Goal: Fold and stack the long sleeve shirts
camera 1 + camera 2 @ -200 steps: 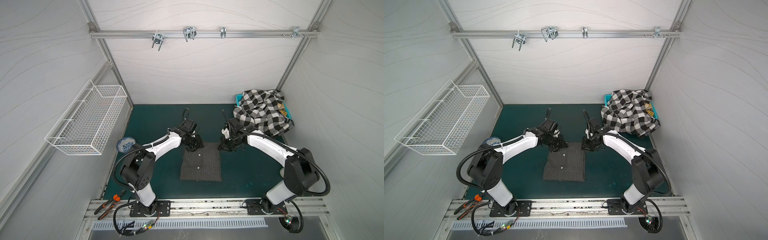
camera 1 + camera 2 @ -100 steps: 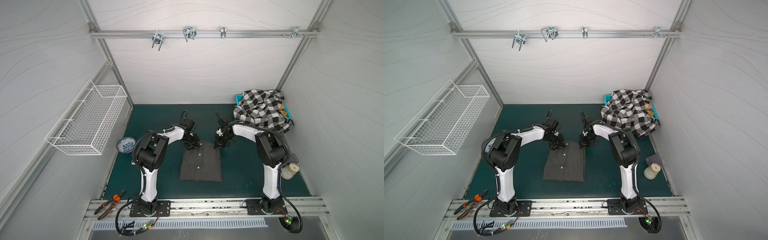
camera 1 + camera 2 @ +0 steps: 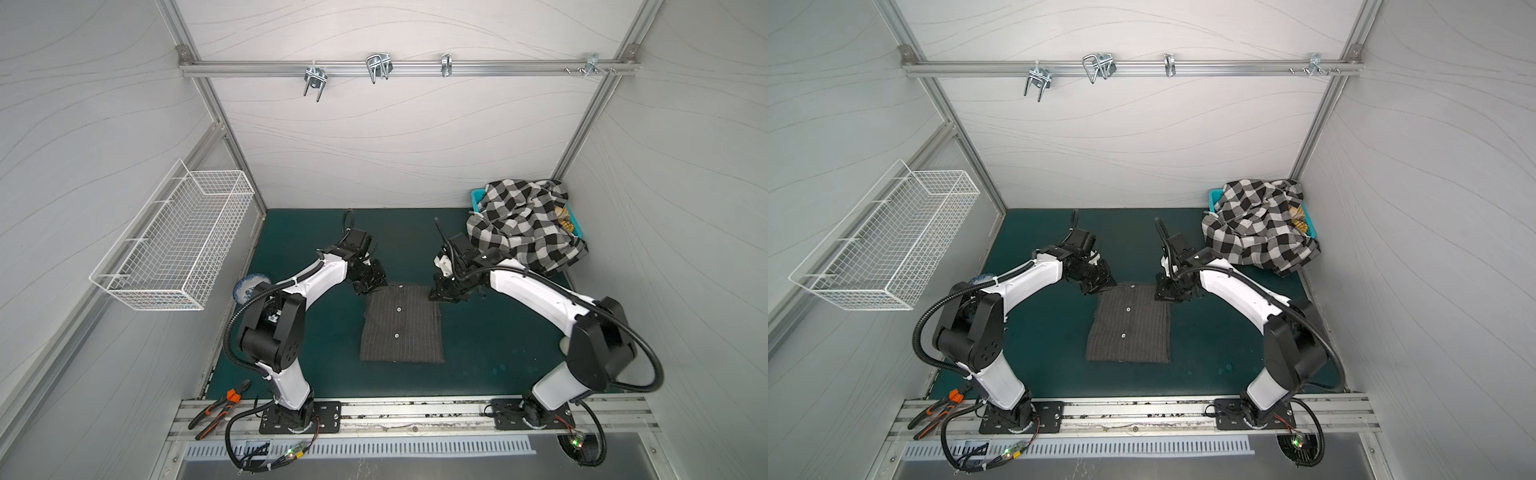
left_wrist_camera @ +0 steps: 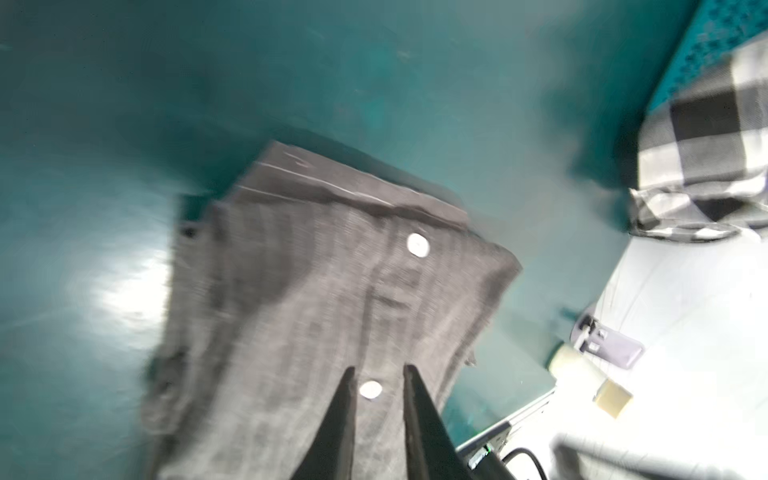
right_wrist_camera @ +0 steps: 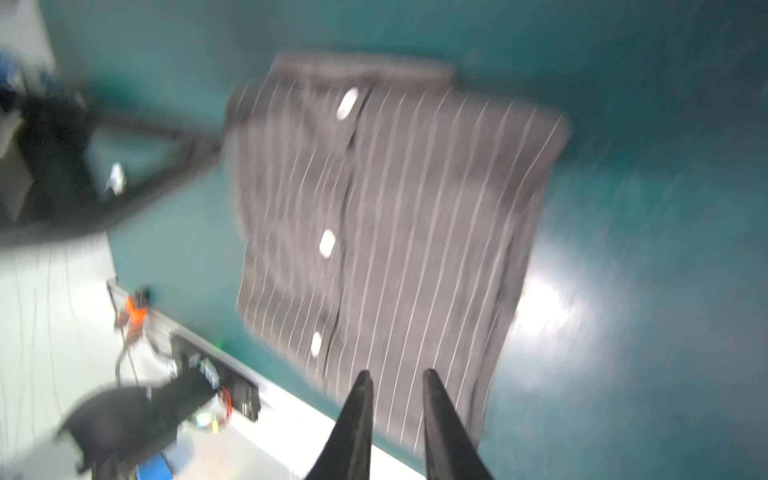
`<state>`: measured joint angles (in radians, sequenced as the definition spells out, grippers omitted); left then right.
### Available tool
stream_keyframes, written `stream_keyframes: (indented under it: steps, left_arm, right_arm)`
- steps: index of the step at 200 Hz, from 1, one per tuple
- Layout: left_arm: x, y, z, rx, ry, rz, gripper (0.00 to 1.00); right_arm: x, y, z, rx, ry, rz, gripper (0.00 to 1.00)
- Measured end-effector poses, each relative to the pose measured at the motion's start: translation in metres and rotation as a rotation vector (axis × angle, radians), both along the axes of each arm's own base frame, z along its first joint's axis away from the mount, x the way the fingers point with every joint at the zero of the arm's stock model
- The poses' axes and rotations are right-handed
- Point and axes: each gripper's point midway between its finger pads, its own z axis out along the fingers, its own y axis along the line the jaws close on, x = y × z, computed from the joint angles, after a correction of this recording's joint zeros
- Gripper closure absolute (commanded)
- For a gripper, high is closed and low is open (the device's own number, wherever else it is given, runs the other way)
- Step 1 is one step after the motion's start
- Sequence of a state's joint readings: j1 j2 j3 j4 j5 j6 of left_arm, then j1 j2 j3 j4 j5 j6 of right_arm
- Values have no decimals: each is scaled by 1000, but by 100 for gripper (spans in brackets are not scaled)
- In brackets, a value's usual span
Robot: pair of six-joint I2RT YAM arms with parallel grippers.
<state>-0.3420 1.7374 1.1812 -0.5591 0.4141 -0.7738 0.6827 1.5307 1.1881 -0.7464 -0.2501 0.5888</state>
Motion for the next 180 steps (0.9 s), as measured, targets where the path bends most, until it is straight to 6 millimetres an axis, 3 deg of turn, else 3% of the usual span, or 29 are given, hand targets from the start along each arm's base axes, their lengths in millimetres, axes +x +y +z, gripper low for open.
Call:
stream_keyframes:
  steps: [13, 44, 82, 108, 134, 155, 180]
  left_arm:
    - [-6, 9, -19, 23, 50, 13, 84]
    - [-22, 14, -57, 47, 150, 14, 85]
    - [-19, 11, -57, 22, 138, 10, 85]
    - [-19, 10, -55, 13, 132, 8, 73]
    - [-20, 16, -33, 32, 83, 4, 64]
    - [-24, 26, 9, 55, -16, 7, 56]
    - [-31, 41, 61, 63, -165, 34, 50]
  right_arm:
    - [-22, 0, -9, -18, 25, 17, 78]
    - [-63, -8, -52, -93, 126, 25, 79]
    - [-85, -15, -92, -143, 209, 14, 83]
    - [-86, -14, -107, -162, 236, 10, 82]
    - [-82, -12, -103, -164, 221, 9, 82]
    - [-75, -10, -88, -161, 183, 12, 81]
    - [-64, -6, -58, -129, 106, 12, 78]
